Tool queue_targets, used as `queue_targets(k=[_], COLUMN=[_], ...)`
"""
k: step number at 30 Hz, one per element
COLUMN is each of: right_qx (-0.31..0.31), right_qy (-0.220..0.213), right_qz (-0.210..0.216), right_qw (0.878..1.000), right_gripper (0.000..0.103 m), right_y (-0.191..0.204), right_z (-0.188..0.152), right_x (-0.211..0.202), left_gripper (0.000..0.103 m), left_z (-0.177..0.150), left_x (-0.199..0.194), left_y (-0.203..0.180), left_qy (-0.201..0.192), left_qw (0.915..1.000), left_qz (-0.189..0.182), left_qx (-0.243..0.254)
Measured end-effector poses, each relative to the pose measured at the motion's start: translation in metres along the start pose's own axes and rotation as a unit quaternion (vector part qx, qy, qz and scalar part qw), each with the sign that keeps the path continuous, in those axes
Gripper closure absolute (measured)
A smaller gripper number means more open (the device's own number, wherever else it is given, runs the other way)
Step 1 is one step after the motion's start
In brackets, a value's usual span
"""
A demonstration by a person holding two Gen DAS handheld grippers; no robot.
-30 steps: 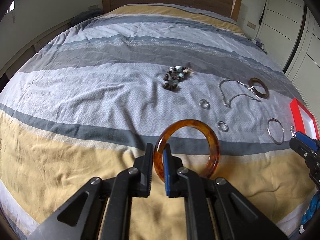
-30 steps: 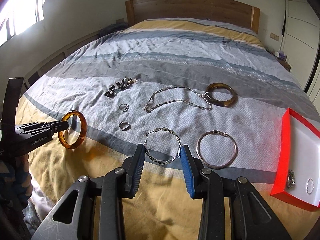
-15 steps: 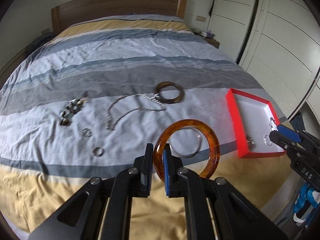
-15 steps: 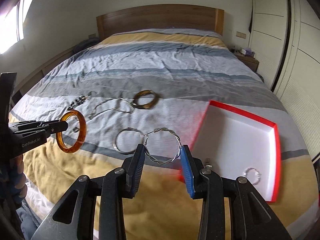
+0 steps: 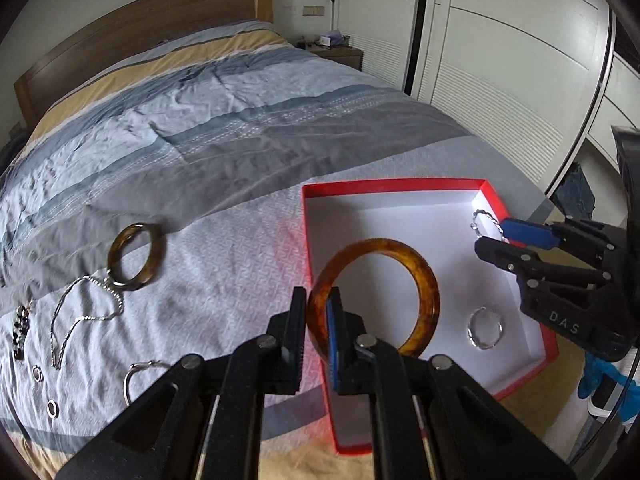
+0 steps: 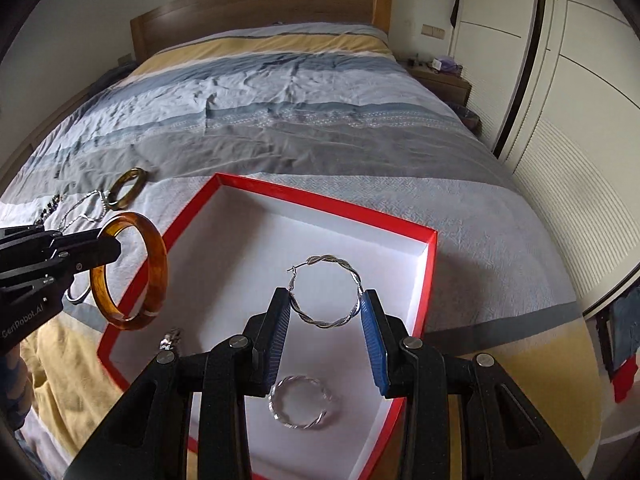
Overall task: Organize jewelry
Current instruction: 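Carry the hoop and amber bangle into the red box and open both tools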
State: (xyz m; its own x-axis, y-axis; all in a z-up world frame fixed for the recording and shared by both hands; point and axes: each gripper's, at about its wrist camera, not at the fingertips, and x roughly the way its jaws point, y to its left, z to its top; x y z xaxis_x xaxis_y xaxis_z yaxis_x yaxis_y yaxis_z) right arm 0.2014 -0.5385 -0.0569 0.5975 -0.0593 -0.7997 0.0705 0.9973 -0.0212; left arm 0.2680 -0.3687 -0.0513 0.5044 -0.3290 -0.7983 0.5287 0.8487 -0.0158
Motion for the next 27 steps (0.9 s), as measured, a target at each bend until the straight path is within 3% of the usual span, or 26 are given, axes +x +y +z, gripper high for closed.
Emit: queue_targets(k=[5, 13, 22, 27], right_qx=[-0.003, -0.041, -0.054, -0.032], right_qy=[0.021, 0.07, 0.072, 0.044], right_qz=[0.013, -0.009, -0.03, -0.033], right_qw=[1.0, 0.997, 0.996, 0.998], right_gripper=[0.067, 0.067, 0.061, 0.061], right_y=[-0.013, -0.011, -0.007, -0.012], right_z=[0.016, 0.02, 0.022, 0.017], right_x=[0.035, 0.075, 0.069, 0.028], left_gripper=[0.095, 0.094, 0.091, 0.09], left_z=[0.006, -0.001, 0.002, -0.003], left_x=[0.035, 0.061, 0.053, 0.011], left_y=[-0.015, -0.022, -0.016, -0.006], left_qy=[0.026, 0.052, 0.062, 0.026], left_qw=[0.9994, 0.9979, 0.998, 0.9988], left_qz=[0.01, 0.023, -0.008, -0.038], left_qx=[0.02, 0.033, 0.003, -0.017])
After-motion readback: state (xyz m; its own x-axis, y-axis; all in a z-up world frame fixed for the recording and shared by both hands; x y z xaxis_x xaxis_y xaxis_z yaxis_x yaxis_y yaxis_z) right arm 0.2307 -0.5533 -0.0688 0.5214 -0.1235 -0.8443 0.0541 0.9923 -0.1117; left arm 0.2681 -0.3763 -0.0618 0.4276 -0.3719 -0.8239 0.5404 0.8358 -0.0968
